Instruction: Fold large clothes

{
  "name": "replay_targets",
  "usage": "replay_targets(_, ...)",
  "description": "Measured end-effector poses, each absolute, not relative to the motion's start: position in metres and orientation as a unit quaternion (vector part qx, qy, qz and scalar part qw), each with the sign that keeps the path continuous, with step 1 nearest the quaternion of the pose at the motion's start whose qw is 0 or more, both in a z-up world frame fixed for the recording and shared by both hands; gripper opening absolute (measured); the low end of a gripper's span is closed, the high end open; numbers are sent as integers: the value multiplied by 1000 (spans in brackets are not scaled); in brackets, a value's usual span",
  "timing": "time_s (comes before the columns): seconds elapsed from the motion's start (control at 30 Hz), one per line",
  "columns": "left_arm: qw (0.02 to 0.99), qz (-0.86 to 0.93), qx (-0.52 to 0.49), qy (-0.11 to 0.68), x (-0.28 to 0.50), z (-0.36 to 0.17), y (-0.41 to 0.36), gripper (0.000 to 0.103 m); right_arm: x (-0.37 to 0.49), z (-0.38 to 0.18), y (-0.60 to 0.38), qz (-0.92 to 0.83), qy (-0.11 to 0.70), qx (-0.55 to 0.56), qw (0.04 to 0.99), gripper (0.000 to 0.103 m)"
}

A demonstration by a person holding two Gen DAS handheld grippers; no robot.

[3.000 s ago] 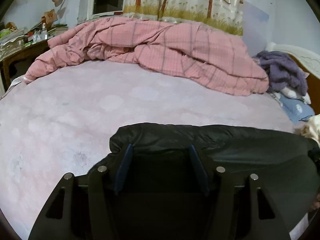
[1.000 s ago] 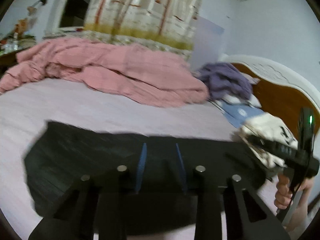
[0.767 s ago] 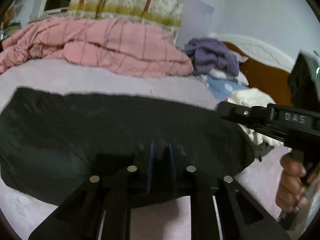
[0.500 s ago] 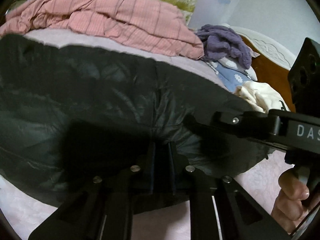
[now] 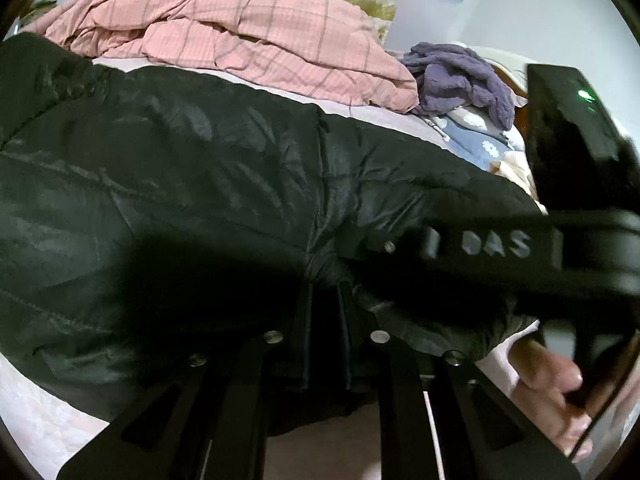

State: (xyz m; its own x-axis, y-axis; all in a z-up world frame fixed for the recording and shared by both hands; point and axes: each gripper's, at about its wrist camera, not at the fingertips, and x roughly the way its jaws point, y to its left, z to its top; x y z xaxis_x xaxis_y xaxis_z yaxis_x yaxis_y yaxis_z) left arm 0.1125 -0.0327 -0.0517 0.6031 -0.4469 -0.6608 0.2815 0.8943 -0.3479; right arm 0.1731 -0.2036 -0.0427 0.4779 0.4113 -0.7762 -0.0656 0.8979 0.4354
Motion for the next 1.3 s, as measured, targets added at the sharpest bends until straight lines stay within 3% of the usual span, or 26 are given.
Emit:
replay_targets(0.37,883,-203,-121,405,114,-54,-29,8,240,-42,-179,81,503,136,850,0)
replay_targets(0.73,875,-203,-134,418,112,-56,-25,6,284,-63,-195,62,527,206,822,0)
replay_targets(0.9,874,-205,-131,420,113,-57,-27,5,255,-35,-205,88,492,213,840,0)
replay_targets(1.0,874,-205,-131,420,115,-57,-26,5,191,7,-220,96,414,179,887,2)
replay_targets(1.03,875,-204,-130,419,115,-56,-26,5,172,16,-227,89,390,173,900,15)
replay_targets(1.07,876,-203,-128,419,114,-56,-27,5,146,25,-239,78,358,172,915,46)
replay_targets(1.13,878,-200,-123,418,114,-55,-27,5,108,34,-260,54,309,184,931,85)
replay_targets(1.2,878,-200,-122,417,114,-56,-28,5,65,34,-283,8,261,192,946,86)
replay_targets(1.3,878,-199,-123,417,114,-56,-28,5,29,13,-313,-33,252,244,936,90)
